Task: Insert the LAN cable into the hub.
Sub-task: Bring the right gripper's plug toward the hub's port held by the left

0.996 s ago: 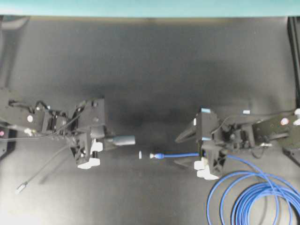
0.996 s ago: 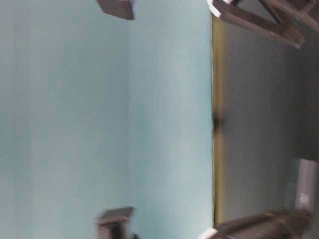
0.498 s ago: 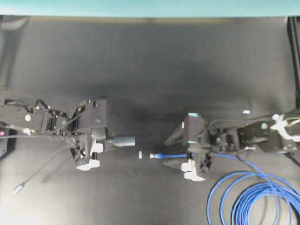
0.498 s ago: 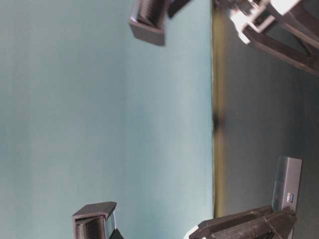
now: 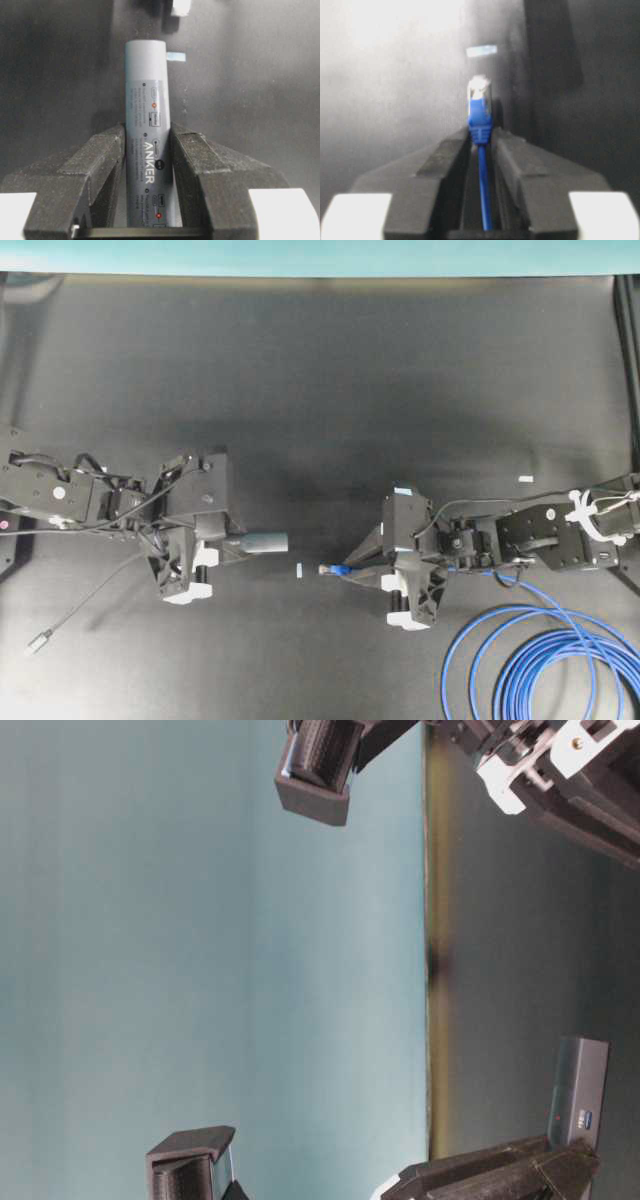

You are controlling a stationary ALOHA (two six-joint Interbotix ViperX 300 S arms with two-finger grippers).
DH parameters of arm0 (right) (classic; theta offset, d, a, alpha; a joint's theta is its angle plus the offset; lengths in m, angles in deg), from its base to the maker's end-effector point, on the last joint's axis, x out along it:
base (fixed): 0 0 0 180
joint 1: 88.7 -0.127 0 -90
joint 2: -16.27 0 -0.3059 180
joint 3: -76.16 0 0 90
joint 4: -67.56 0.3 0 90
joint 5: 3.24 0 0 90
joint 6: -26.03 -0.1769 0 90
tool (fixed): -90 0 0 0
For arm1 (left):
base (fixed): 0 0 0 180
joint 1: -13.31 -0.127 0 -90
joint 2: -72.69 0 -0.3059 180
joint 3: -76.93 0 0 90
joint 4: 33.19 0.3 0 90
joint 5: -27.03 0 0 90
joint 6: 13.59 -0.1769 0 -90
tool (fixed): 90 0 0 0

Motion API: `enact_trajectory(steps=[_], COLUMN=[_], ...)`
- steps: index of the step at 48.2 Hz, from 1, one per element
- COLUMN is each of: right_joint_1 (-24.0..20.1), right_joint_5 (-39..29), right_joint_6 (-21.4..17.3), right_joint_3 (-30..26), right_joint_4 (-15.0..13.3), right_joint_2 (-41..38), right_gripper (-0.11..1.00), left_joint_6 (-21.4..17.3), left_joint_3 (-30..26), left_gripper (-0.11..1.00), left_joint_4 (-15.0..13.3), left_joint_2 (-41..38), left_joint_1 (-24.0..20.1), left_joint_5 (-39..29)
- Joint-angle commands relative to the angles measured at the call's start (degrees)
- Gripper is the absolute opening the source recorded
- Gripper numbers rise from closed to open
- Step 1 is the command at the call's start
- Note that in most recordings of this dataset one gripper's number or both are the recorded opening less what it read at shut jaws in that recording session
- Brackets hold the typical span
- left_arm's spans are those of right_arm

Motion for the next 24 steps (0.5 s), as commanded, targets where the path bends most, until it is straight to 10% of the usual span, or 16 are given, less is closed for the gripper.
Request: enact_trajectory(steps=[1, 24], right_joint_1=[-0.18, 0.00], right_joint_5=[1.14, -0.44], right_joint_6=[0.35, 1.58], right_joint_3=[-0.18, 0.00], right_joint_4=[0.00, 2.64], right_joint_2=[-0.35, 6.94], right_gripper=[0.13, 0.13], left_joint_6=[0.00, -8.53], left_joint_3=[-0.53, -4.92], left_gripper=[0.28, 0.28], left_joint_4=[0.09, 0.26], left_joint_2=[0.88, 1.93], left_joint_1=[0.35, 2.11], left_joint_5=[0.35, -2.37])
